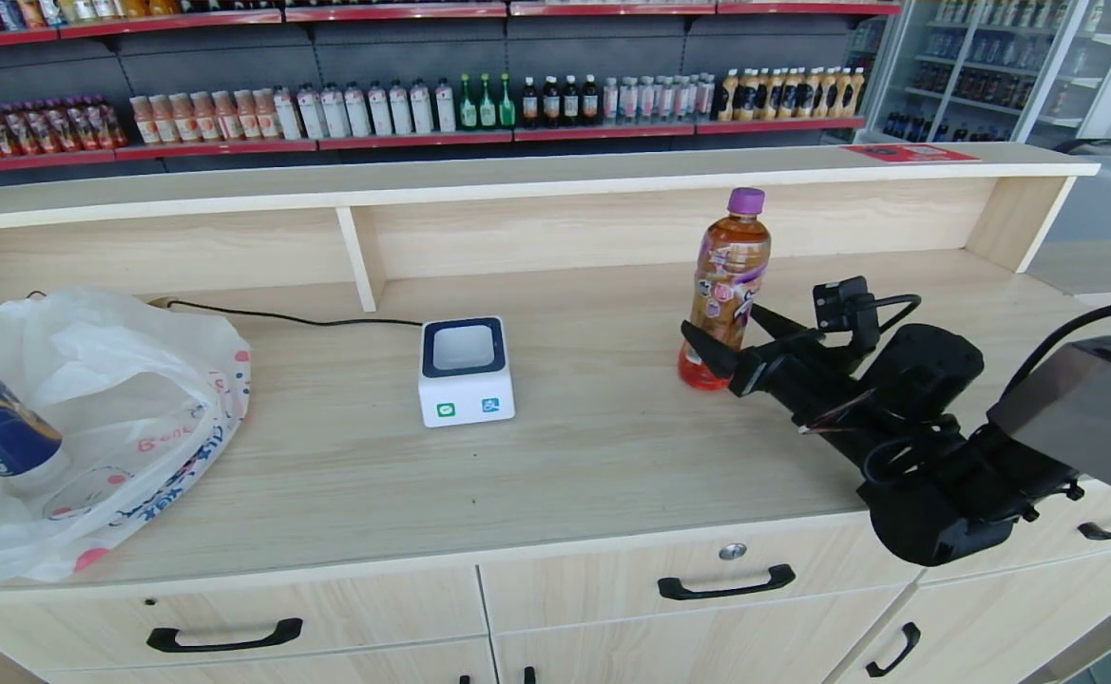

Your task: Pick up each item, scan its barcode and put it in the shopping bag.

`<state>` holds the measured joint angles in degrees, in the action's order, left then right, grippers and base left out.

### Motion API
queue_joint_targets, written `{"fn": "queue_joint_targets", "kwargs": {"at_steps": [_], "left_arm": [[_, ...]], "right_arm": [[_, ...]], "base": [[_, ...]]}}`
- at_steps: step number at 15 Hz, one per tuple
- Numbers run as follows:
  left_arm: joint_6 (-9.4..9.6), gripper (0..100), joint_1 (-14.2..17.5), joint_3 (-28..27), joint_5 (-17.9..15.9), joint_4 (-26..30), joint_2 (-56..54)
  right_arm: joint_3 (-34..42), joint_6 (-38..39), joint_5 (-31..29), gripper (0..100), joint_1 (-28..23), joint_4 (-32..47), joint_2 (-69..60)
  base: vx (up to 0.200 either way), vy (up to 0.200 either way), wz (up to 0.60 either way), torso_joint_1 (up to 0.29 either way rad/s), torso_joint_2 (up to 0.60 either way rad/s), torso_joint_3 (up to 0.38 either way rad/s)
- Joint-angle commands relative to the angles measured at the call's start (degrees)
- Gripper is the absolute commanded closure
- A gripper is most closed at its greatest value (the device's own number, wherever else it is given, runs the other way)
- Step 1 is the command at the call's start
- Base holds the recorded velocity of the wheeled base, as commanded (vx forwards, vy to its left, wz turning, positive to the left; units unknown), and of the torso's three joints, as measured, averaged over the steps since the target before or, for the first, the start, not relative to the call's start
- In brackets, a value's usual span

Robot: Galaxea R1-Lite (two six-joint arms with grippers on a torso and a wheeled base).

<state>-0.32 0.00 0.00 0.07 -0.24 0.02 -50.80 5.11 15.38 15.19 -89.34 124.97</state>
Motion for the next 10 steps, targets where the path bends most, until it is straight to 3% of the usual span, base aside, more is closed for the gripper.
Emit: {"fn": "queue_joint_targets", "kwargs": {"at_steps": [1,4,10], "left_arm": [[-0.03,0,0.00,0.00,0.01,-0.02,-0.02],[-0.03,0,0.00,0.00,0.01,-0.02,-0.02],[-0.03,0,0.00,0.00,0.01,-0.02,-0.02]], "right_arm": [[-2.55,-0.01,0.26,0,0.02,1.45,0.54],[-8.00,-0.10,0.44,0,-0.07,6.64,0.54],[-9.58,-0.19,0.79,0,0.02,9.89,0.37]], "base": [[0.000,0.000,0.00,0.000,0.00,0.000],[0.000,0.000,0.00,0.000,0.00,0.000],[0.000,0.000,0.00,0.000,0.00,0.000]]}}
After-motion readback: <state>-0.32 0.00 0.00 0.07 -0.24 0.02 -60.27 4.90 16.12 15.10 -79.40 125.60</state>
